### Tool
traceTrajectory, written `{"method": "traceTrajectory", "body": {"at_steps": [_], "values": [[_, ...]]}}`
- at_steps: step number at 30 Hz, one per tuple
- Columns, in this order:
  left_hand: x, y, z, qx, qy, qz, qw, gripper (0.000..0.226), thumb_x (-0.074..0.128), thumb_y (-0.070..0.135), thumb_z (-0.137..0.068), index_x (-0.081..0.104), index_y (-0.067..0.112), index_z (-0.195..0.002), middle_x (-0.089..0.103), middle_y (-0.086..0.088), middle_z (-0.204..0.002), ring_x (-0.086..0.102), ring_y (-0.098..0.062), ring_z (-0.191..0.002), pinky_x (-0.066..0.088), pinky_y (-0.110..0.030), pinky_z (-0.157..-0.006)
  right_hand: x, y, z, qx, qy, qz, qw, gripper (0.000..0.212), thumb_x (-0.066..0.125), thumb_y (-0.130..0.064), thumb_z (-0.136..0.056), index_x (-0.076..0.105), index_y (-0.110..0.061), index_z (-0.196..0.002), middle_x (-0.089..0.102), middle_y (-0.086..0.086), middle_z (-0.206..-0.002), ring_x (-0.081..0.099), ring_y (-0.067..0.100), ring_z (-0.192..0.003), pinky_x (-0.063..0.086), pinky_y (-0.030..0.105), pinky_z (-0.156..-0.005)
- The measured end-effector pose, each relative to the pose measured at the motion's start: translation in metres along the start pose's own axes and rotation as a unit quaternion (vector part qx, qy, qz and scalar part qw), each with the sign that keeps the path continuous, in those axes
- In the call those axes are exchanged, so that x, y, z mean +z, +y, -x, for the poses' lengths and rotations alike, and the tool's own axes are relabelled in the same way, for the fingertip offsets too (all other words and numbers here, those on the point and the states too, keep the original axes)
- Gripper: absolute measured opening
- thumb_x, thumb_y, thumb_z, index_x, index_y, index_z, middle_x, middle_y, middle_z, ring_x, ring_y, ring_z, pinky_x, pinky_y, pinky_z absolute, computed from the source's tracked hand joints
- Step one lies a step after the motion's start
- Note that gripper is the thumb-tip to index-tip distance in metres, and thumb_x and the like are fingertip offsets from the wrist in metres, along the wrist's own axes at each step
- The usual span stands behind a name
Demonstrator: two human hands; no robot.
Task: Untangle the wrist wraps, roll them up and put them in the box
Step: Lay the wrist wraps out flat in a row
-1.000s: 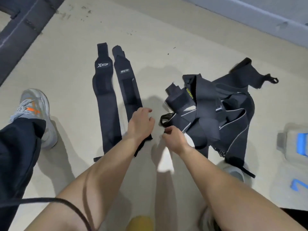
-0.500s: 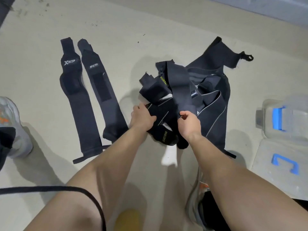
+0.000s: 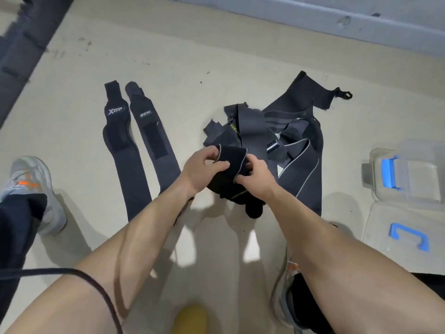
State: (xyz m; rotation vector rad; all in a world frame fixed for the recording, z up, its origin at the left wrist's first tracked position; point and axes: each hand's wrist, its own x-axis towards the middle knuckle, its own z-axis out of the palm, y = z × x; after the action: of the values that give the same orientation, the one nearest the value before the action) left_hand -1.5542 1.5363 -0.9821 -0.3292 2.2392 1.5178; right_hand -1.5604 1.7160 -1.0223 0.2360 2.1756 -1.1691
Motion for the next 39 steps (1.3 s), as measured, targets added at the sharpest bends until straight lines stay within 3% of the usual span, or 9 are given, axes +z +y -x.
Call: {"method": "traceTrajectory", "body": {"at_steps": [4, 10, 15, 23, 27, 31, 35, 37, 39], "values": [[-0.031, 0.034, 0.026, -0.019, 0.0, 0.139, 0.99, 0.032, 0.067, 0.021, -0.094, 0.061, -0.008, -0.105, 0.069, -0.002, -0.096, 0.063, -0.014, -0.092, 0.049, -0.031, -0.082, -0.017, -0.035, 0.023, -0.048, -0.037, -0.029, 0.998, 0.01, 0.072, -0.029, -0.088, 0.074, -0.019, -0.088, 0.073, -0.003, -0.091, 0.066, 0.01, -0.085, 0.051, 0.033, -0.088], [-0.05, 0.062, 0.064, -0.02, 0.05, 0.268, 0.962, 0.018, 0.06, 0.026, -0.104, 0.056, 0.016, -0.09, 0.069, 0.001, -0.089, 0.066, -0.01, -0.071, 0.05, -0.02, -0.054, -0.041, -0.094, 0.08, -0.059, -0.114, -0.116, 0.985, 0.021, 0.058, -0.019, -0.094, 0.075, -0.008, -0.09, 0.07, 0.0, -0.085, 0.063, 0.012, -0.078, 0.047, 0.019, -0.07], [-0.05, 0.074, 0.082, 0.035, 0.152, 0.224, 0.962, 0.048, 0.069, 0.052, -0.081, 0.051, 0.008, -0.086, 0.049, -0.007, -0.083, 0.044, -0.022, -0.076, 0.038, -0.038, -0.068, -0.048, -0.088, 0.112, -0.103, -0.088, 0.012, 0.991, 0.01, 0.064, -0.011, -0.094, 0.073, -0.015, -0.091, 0.07, 0.001, -0.085, 0.062, 0.011, -0.078, 0.048, 0.027, -0.082], [-0.031, 0.08, 0.093, 0.042, 0.31, 0.052, 0.948, 0.027, 0.065, 0.036, -0.097, 0.052, 0.023, -0.078, 0.044, 0.008, -0.068, 0.04, -0.014, -0.064, 0.036, -0.029, -0.062, -0.033, -0.082, 0.142, -0.094, -0.066, 0.083, 0.99, 0.024, 0.058, -0.02, -0.1, 0.051, -0.01, -0.08, 0.043, 0.003, -0.071, 0.04, 0.019, -0.066, 0.034, 0.033, -0.066], [-0.05, 0.079, 0.088, 0.022, 0.397, 0.13, 0.908, 0.021, 0.06, 0.034, -0.102, 0.051, 0.017, -0.093, 0.044, 0.007, -0.075, 0.043, -0.016, -0.071, 0.039, -0.025, -0.069, -0.034, -0.062, 0.136, -0.019, -0.101, 0.339, 0.935, 0.023, 0.059, -0.014, -0.087, 0.049, -0.012, -0.067, 0.05, 0.0, -0.066, 0.052, 0.028, -0.076, 0.044, 0.034, -0.07], [-0.085, 0.087, 0.079, 0.05, 0.335, 0.103, 0.935, 0.026, 0.057, 0.036, -0.103, 0.045, 0.021, -0.086, 0.04, 0.006, -0.073, 0.034, -0.013, -0.063, 0.031, -0.025, -0.058, -0.044, -0.024, 0.136, 0.028, -0.048, 0.292, 0.955, 0.028, 0.059, -0.017, -0.092, 0.049, -0.016, -0.066, 0.056, 0.0, -0.071, 0.057, 0.025, -0.077, 0.041, 0.03, -0.069], [-0.073, 0.092, 0.083, 0.047, 0.258, 0.114, 0.958, 0.034, 0.055, 0.045, -0.101, 0.049, 0.013, -0.091, 0.046, -0.002, -0.081, 0.043, -0.016, -0.073, 0.037, -0.035, -0.068, -0.036, -0.029, 0.135, 0.03, -0.09, 0.2, 0.975, 0.038, 0.063, -0.02, -0.094, 0.041, -0.016, -0.063, 0.043, -0.001, -0.063, 0.042, 0.021, -0.066, 0.034, 0.033, -0.065], [-0.064, 0.096, 0.087, 0.035, 0.232, 0.137, 0.963, 0.032, 0.056, 0.044, -0.101, 0.054, 0.012, -0.103, 0.058, -0.004, -0.088, 0.055, -0.02, -0.083, 0.046, -0.037, -0.079, -0.032, -0.04, 0.138, 0.009, -0.077, 0.208, 0.975, 0.016, 0.064, -0.02, -0.093, 0.065, -0.004, -0.089, 0.068, 0.01, -0.09, 0.063, 0.029, -0.089, 0.049, 0.035, -0.084], [-0.055, 0.097, 0.09, 0.038, 0.181, 0.181, 0.966, 0.016, 0.058, 0.037, -0.102, 0.058, 0.022, -0.105, 0.073, -0.007, -0.097, 0.069, -0.026, -0.091, 0.054, -0.042, -0.088, -0.034, -0.056, 0.143, -0.031, -0.01, 0.094, 0.995, 0.033, 0.059, -0.012, -0.094, 0.062, 0.004, -0.122, 0.067, 0.019, -0.125, 0.061, 0.034, -0.118, 0.048, 0.042, -0.101]]}}
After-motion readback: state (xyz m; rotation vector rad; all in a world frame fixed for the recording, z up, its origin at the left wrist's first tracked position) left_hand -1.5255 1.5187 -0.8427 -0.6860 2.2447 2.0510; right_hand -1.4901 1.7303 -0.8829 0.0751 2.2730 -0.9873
